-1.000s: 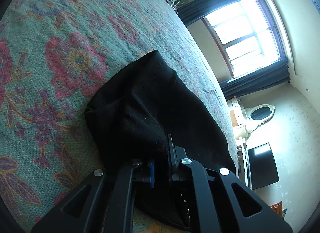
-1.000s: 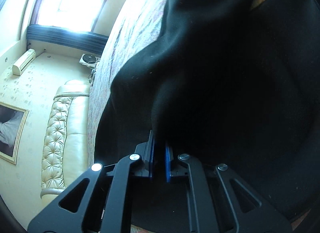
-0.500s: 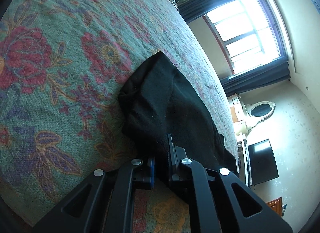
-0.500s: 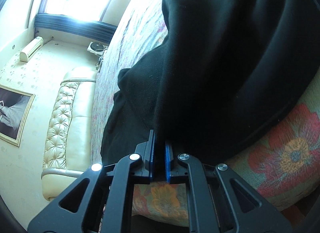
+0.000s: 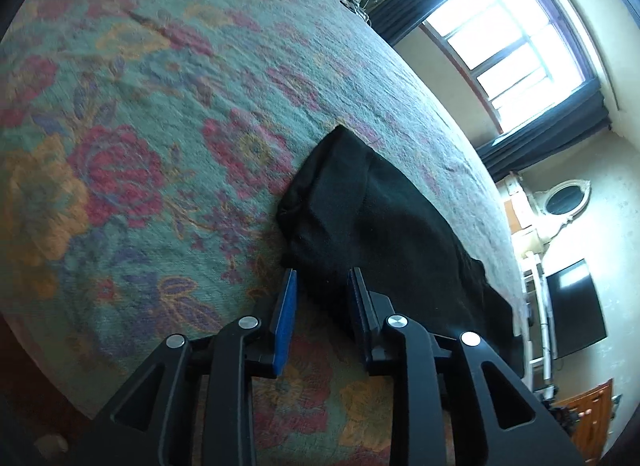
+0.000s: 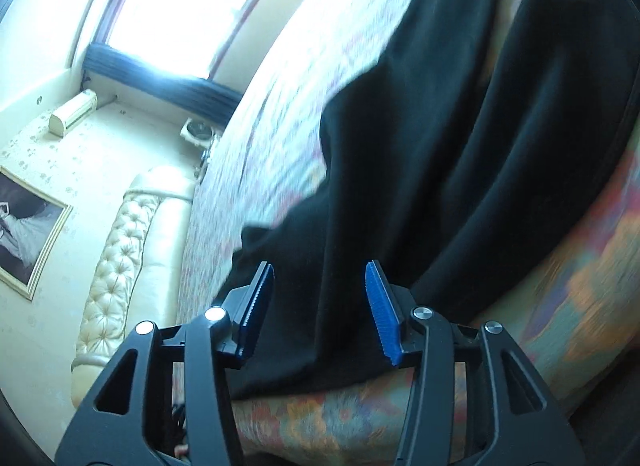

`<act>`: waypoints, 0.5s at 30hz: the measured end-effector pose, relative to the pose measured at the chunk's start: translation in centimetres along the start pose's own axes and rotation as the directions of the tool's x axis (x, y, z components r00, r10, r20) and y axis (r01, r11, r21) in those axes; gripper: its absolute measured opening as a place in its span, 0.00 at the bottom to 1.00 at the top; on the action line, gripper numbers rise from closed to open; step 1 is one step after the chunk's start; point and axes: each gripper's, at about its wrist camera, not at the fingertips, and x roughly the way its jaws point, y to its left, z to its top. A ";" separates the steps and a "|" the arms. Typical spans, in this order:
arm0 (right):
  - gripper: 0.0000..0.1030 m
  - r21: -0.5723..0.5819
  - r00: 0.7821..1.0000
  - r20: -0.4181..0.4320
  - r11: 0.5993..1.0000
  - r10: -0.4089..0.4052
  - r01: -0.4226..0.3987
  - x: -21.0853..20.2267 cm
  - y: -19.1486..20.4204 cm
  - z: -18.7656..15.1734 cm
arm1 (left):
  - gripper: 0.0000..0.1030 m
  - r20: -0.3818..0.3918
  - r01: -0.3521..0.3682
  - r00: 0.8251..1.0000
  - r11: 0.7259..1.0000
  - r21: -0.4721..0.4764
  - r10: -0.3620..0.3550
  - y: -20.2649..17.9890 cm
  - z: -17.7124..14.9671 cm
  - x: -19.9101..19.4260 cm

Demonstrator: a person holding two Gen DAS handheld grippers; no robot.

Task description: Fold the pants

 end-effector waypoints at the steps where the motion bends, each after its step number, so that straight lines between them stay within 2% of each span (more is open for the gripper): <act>1: 0.53 0.027 0.998 0.065 1.000 -0.011 0.009 -1.2 -0.7 2.2 | 0.26 0.032 -0.019 0.999 0.999 0.041 0.018 -0.6 0.1 -0.6; 2: 0.58 0.072 0.993 0.113 0.997 -0.013 0.005 -2.1 -2.0 4.5 | 0.27 0.061 -0.015 0.998 0.997 0.079 0.010 -1.5 0.4 -0.9; 3: 0.58 0.114 0.990 0.139 0.993 -0.010 -0.006 -2.7 -3.6 6.7 | 0.29 0.084 -0.009 0.996 0.994 0.113 0.000 -2.7 0.5 -1.2; 5: 0.58 0.191 0.979 0.198 0.982 -0.042 0.004 -3.1 -6.5 10.7 | 0.54 0.114 0.044 0.991 0.985 0.167 -0.064 -4.9 0.4 -1.1; 6: 0.58 0.199 0.972 0.221 0.979 -0.079 0.034 -3.1 -7.5 12.5 | 0.59 0.111 0.091 0.988 0.979 0.182 -0.112 -5.8 0.4 -0.7; 8: 0.56 0.230 0.957 0.241 0.967 -0.162 0.106 -2.5 -9.7 15.7 | 0.61 0.084 0.131 0.985 0.974 0.183 -0.148 -7.3 0.3 0.7; 10: 0.51 0.281 0.951 0.235 0.950 -0.202 0.133 -2.3 -11.9 17.9 | 0.61 0.043 0.138 0.988 0.975 0.171 -0.148 -8.3 0.0 2.5; 12: 0.51 0.325 0.926 0.266 0.930 -0.267 0.175 -3.8 -13.6 18.6 | 0.61 -0.001 0.155 0.988 0.974 0.163 -0.157 -8.9 -0.6 4.1; 13: 0.51 0.331 0.921 0.276 0.927 -0.275 0.177 -4.7 -14.3 18.9 | 0.61 -0.018 0.160 0.987 0.973 0.165 -0.159 -9.6 -1.2 4.7; 15: 0.55 0.322 0.894 0.290 0.915 -0.341 0.244 -6.7 -15.7 19.4 | 0.61 -0.044 0.163 0.987 0.971 0.175 -0.158 -10.1 -2.0 5.6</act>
